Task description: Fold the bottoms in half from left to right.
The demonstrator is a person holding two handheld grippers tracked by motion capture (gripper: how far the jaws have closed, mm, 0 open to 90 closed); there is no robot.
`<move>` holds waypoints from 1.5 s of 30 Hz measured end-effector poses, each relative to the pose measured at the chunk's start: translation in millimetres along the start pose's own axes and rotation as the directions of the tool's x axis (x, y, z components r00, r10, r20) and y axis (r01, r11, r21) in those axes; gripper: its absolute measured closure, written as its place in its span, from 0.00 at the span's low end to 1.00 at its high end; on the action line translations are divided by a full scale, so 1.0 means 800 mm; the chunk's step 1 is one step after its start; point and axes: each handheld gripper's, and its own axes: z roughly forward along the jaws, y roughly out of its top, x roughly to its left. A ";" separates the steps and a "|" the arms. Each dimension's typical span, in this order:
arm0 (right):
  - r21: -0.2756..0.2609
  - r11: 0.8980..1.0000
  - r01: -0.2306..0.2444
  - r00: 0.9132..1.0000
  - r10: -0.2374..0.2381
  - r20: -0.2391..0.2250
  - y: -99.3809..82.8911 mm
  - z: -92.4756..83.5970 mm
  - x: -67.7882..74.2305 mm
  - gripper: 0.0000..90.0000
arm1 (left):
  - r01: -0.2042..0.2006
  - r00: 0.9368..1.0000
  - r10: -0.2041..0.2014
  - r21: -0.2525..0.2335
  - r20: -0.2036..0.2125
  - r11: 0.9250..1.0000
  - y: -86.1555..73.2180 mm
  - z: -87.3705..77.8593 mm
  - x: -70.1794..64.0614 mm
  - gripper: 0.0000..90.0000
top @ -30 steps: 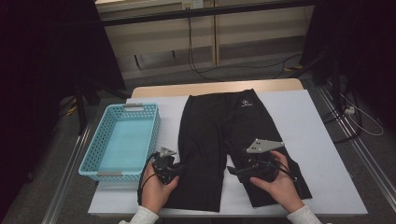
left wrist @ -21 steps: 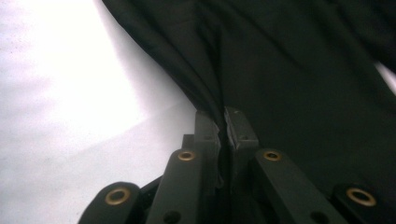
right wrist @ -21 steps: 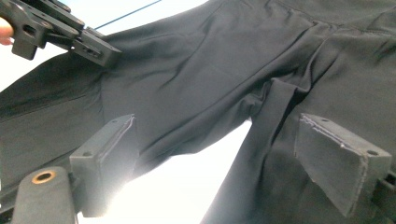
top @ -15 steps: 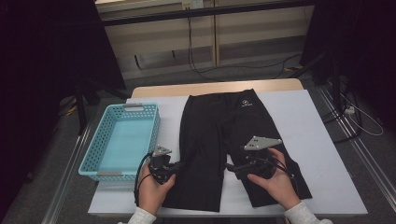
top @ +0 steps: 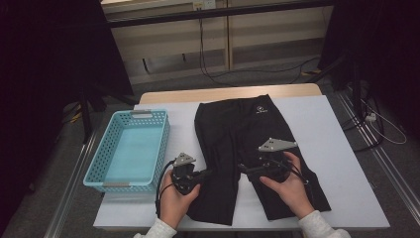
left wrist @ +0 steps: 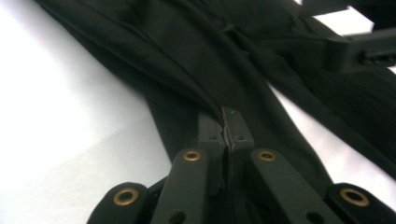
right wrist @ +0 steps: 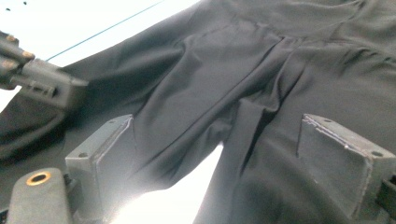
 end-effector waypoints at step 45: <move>0.009 1.000 0.020 1.000 -0.020 -0.003 0.022 0.045 0.008 0.16 | -0.090 0.986 0.093 -0.030 0.141 0.995 -0.002 0.037 -0.038 0.96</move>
